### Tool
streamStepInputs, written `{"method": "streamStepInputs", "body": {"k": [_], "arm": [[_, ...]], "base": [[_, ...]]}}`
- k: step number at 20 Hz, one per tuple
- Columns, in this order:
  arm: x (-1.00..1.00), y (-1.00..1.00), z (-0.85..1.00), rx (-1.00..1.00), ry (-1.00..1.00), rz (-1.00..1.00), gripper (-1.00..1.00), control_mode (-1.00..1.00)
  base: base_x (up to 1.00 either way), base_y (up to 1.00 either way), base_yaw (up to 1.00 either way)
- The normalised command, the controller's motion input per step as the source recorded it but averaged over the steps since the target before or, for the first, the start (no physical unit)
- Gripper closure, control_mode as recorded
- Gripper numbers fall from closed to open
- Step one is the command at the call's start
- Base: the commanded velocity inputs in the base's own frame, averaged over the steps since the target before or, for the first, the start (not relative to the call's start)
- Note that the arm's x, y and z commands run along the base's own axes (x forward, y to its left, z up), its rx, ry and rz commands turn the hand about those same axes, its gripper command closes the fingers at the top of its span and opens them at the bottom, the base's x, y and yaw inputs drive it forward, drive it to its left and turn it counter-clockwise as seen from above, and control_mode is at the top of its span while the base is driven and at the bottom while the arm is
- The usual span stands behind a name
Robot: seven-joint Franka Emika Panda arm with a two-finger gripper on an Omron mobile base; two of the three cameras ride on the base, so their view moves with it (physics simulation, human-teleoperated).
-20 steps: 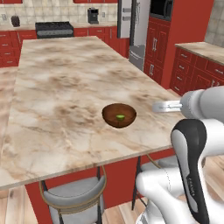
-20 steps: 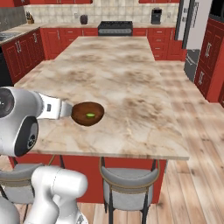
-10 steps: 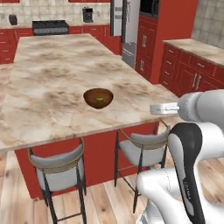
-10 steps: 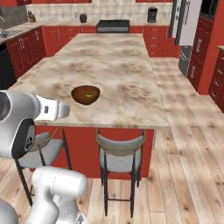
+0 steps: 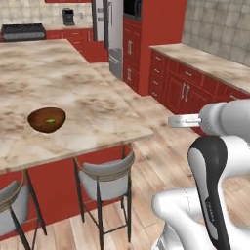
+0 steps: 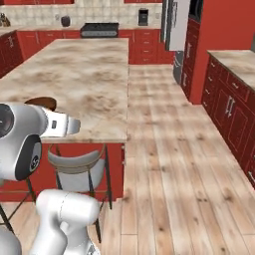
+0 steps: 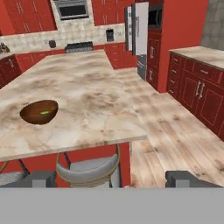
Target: Retrieve the kiwi and peach from the fridge and place them into the bowl on the dining table.
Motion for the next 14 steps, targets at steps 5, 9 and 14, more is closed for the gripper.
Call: {"method": "streamStepInputs", "body": {"k": [5, 9, 14], "arm": [[0.00, 0.00, 0.00, 0.00, 0.00, 0.00, -1.00, 1.00], [0.00, 0.00, 0.00, 0.00, 0.00, 0.00, -1.00, 1.00], [0.00, 0.00, 0.00, 0.00, 0.00, 0.00, -1.00, 1.00]], "base": [[0.37, -1.00, -0.11], [0.58, -1.00, -0.08], [0.71, -0.67, -0.03]]}}
